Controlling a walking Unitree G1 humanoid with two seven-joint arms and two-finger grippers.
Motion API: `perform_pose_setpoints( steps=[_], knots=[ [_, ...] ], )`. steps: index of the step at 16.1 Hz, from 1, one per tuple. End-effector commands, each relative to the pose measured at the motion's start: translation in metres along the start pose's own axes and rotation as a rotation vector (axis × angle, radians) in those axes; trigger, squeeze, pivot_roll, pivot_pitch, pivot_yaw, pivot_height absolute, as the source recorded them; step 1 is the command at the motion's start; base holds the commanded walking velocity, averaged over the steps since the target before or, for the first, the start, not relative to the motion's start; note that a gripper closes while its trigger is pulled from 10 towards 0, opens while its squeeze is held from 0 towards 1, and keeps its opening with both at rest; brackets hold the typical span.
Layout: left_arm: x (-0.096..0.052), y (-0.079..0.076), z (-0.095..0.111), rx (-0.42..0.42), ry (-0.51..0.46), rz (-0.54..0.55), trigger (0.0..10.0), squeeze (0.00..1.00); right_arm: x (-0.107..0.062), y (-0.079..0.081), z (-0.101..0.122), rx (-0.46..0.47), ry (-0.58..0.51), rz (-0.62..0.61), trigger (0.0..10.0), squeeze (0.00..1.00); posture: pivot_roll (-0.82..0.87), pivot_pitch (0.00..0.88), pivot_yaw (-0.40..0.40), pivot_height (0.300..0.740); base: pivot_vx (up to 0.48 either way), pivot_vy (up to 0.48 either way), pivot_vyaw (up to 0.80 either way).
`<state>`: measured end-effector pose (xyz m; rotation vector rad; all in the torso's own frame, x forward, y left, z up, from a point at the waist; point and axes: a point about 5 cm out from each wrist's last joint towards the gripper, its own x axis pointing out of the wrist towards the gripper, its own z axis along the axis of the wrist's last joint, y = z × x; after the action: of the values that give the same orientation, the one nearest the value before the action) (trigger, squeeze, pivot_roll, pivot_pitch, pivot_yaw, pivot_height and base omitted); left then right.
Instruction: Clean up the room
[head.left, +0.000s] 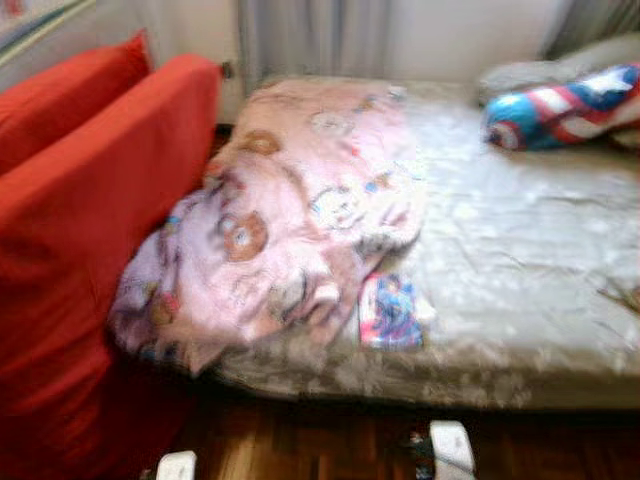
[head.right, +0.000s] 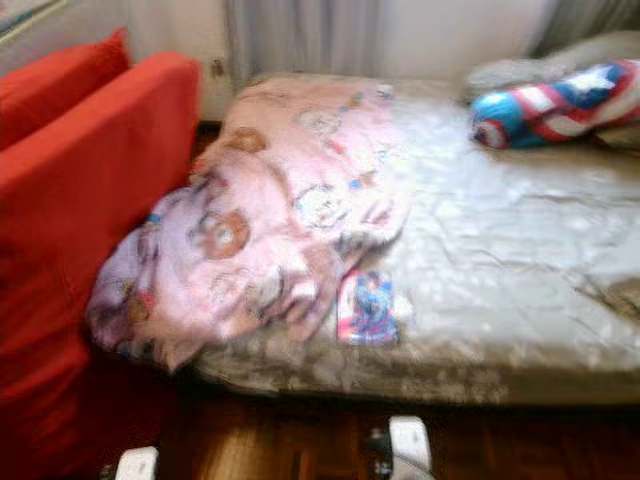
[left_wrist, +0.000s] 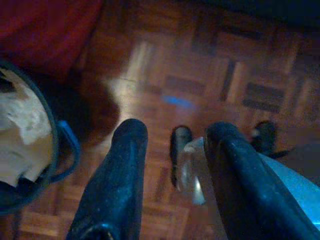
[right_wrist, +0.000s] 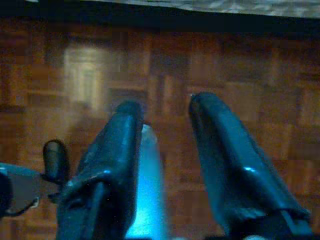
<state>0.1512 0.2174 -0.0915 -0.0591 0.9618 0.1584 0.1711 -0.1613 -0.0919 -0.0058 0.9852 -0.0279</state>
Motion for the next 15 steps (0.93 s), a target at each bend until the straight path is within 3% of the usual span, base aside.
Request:
perform_pose_setpoints(
  steps=[1,5,7,12,15],
  knots=[
    [0.008,0.001,0.044,0.032,-0.054,-0.01,10.0,0.0,0.005,-0.021,0.039,0.099,-0.026,-0.033,10.0,0.0,-0.03,0.0,0.016,0.74,0.274,0.0,0.0],
    [0.009,-0.002,0.042,0.034,-0.051,-0.014,10.0,0.0,0.005,-0.021,0.038,0.113,-0.022,-0.037,10.0,0.0,-0.03,0.0,0.016,0.74,0.28,0.0,0.0],
    [0.01,-0.005,0.048,0.037,-0.062,-0.016,10.0,0.0,0.005,-0.021,0.037,0.122,-0.018,-0.031,10.0,0.0,-0.03,0.0,0.017,0.74,0.283,0.0,-0.78],
    [0.011,-0.006,0.056,0.051,-0.077,-0.017,10.0,0.0,0.005,-0.021,0.038,0.139,-0.029,-0.033,10.0,0.0,-0.03,0.0,0.018,0.74,0.276,0.0,0.0],
    [0.011,-0.01,0.059,0.064,-0.102,-0.023,10.0,0.0,0.005,-0.02,0.038,0.127,-0.055,-0.013,10.0,0.0,-0.03,0.0,0.024,0.74,0.0,0.0,0.0]
  ],
)
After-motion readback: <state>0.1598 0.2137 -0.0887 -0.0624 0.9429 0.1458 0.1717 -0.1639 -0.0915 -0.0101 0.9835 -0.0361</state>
